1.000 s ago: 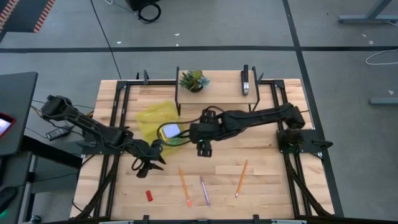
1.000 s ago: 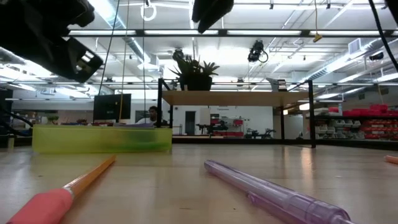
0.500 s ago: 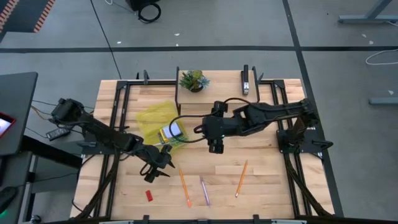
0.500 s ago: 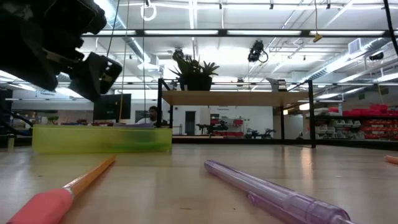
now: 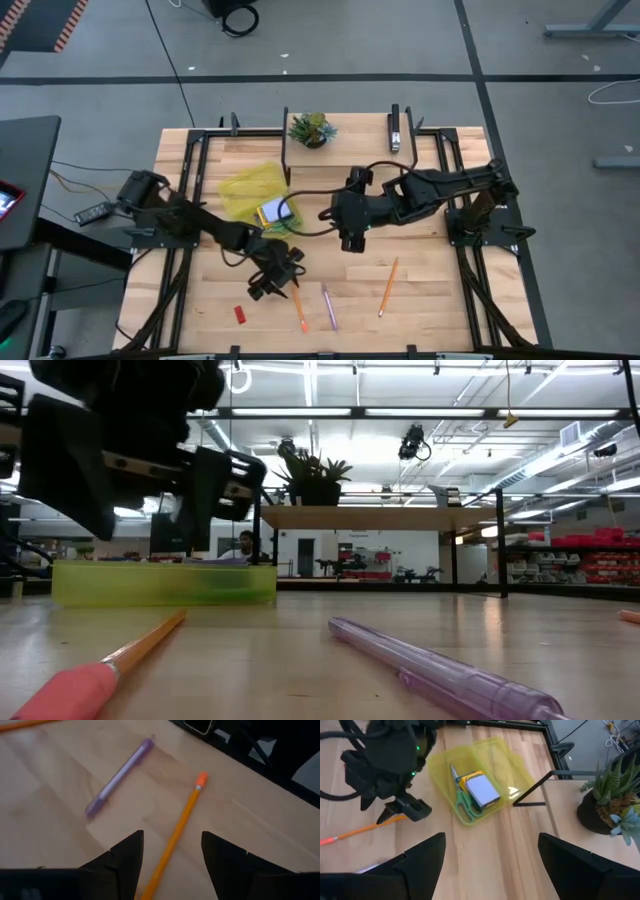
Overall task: Pack school essentials
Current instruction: Put the left orange pencil into the yellow supply box
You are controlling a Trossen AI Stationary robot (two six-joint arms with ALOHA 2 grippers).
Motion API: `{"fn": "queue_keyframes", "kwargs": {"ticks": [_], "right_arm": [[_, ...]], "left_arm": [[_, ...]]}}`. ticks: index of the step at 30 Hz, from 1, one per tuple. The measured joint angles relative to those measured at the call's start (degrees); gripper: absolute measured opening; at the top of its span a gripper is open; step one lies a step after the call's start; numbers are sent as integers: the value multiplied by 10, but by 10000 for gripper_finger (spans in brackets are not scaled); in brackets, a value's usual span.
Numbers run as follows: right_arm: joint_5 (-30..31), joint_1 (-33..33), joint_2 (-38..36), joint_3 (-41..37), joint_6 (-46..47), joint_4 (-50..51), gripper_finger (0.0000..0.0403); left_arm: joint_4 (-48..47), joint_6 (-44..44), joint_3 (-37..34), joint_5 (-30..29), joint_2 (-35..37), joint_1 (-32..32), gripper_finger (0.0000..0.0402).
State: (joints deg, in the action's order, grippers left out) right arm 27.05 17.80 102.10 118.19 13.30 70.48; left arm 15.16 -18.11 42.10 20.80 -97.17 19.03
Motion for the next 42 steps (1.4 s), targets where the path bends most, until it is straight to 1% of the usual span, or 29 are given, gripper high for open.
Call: {"fn": "queue_keyframes", "kwargs": {"ticks": [7,10,14,18,20,25,32,35,38,42], "right_arm": [[0,27,-3,0,14,35,323],[5,37,-20,0,16,41,323],[38,38,-64,0,34,50,323],[83,33,-112,0,57,48,323],[100,33,-133,0,65,47,323],[129,33,-164,0,78,47,323],[138,33,-163,0,79,50,323],[140,33,-159,0,76,50,323],[144,30,-156,0,80,50,323],[145,30,-157,0,97,49,323]], "left_arm": [[86,12,18,38,-66,-6,202],[118,24,18,54,-83,-4,202],[129,14,18,82,-89,0,202],[135,-47,18,88,-98,7,195],[141,-63,18,91,-110,9,193],[159,-66,18,99,-140,9,194],[176,-72,18,105,-143,9,182],[178,-96,18,110,-145,9,177],[180,-110,26,130,-161,8,172],[180,-123,62,153,-200,7,172]]}}
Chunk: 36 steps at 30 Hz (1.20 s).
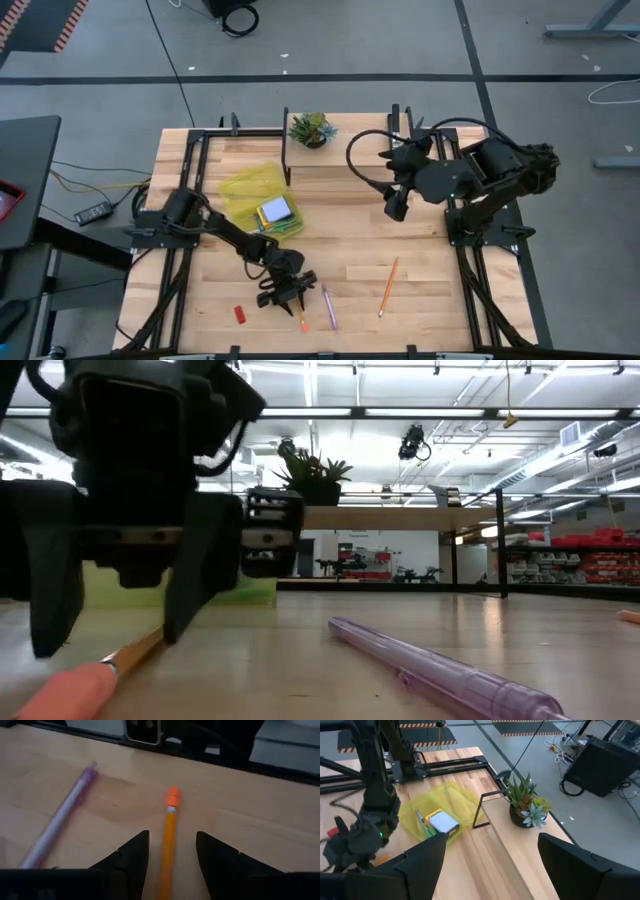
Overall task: Pack school essentials
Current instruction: Put the left orange pencil into the yellow supply box
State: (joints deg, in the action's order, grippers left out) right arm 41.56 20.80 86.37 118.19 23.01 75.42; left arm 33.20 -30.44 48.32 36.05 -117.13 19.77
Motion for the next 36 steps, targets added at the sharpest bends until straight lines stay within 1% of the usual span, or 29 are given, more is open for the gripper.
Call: {"fn": "queue_keyframes", "kwargs": {"ticks": [4,7,9,12,16,24,27,30,33,36], "right_arm": [[0,0,0,0,19,0,323],[0,0,0,0,27,0,323],[0,0,0,0,30,0,323],[0,0,0,0,30,1,323],[0,0,0,0,26,1,323],[0,0,0,0,23,1,323],[4,0,0,0,21,1,323],[5,0,0,0,19,1,323],[5,0,0,0,19,1,323],[5,0,0,0,18,1,323]], "left_arm": [[2,-5,47,16,-41,-1,172],[-1,8,76,54,-68,-2,172],[3,13,84,70,-81,-2,171],[5,10,88,77,-90,-3,163],[0,-7,87,78,-90,-2,131],[-18,-37,86,82,-90,-1,39],[-21,-37,86,77,-90,-1,19],[-22,-34,86,74,-91,-1,19],[-23,-26,85,73,-91,0,34],[-26,-4,85,67,-86,0,36]]}}
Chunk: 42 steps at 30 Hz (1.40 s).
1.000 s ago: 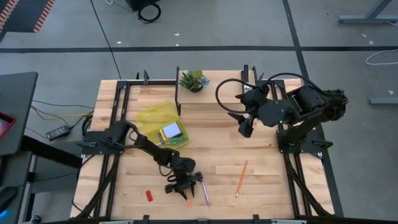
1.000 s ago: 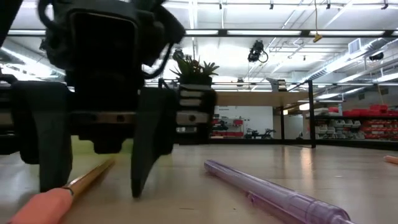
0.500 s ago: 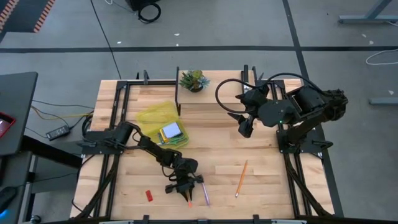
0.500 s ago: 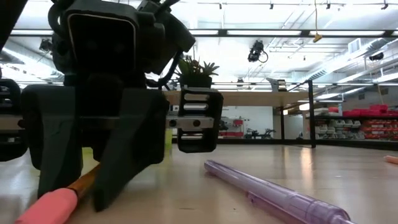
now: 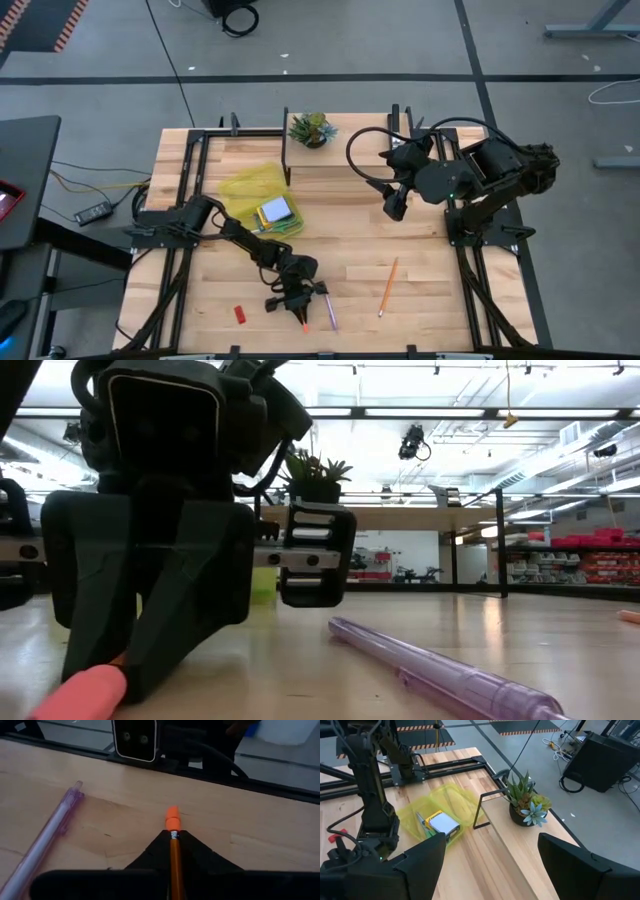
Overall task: Pack school essentials
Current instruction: Put the left orange pencil into the yellow supply box
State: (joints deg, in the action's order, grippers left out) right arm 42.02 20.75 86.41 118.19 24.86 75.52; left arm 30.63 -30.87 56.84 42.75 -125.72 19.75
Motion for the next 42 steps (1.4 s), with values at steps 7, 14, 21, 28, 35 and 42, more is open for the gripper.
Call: {"fn": "queue_keyframes", "kwargs": {"ticks": [7,14,21,28,35,42], "right_arm": [[2,0,0,0,-11,0,323],[10,0,0,0,-30,-3,323],[18,-3,0,0,-57,-5,323],[40,-5,0,0,-92,-14,323],[41,-5,0,0,-101,-29,323],[41,-3,0,0,-100,-29,323]], "left_arm": [[-14,46,-1,-25,26,1,23],[-23,104,-2,-52,64,-1,33],[-62,180,-2,-106,131,-1,29],[-127,288,-1,-164,179,-22,35],[-149,333,-1,-185,198,-51,31],[-178,409,-1,-222,203,-81,41]]}}
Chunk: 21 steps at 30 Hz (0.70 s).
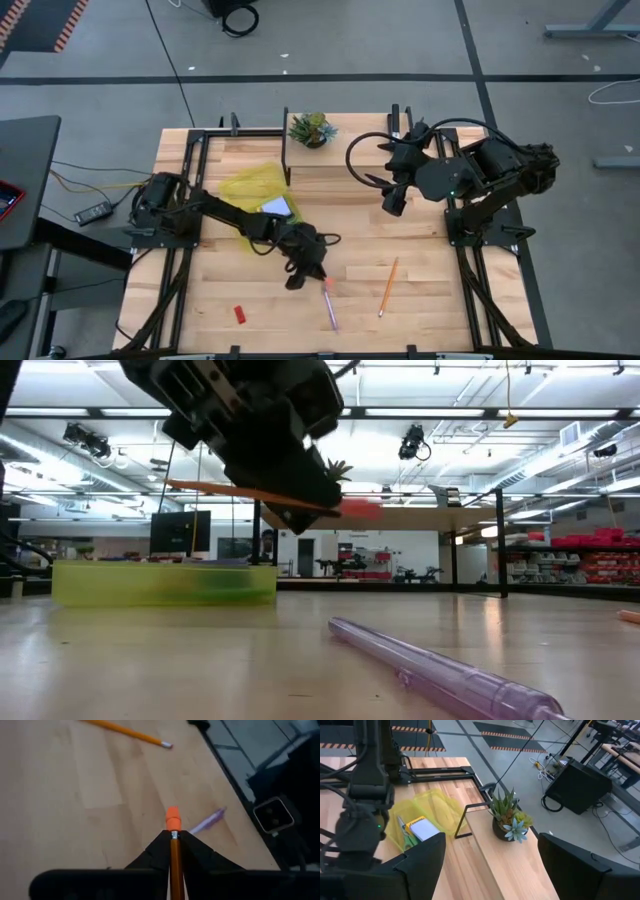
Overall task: Pack school essentials
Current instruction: Put the left orange pencil into the yellow supply box
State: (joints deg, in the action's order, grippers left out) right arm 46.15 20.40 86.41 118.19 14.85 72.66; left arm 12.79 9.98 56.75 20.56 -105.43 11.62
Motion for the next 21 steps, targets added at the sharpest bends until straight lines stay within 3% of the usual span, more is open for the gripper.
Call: {"fn": "queue_keyframes", "kwargs": {"ticks": [21], "right_arm": [[-1,0,0,0,-1,1,323]], "left_arm": [[-50,89,0,-80,9,-10,30]]}}
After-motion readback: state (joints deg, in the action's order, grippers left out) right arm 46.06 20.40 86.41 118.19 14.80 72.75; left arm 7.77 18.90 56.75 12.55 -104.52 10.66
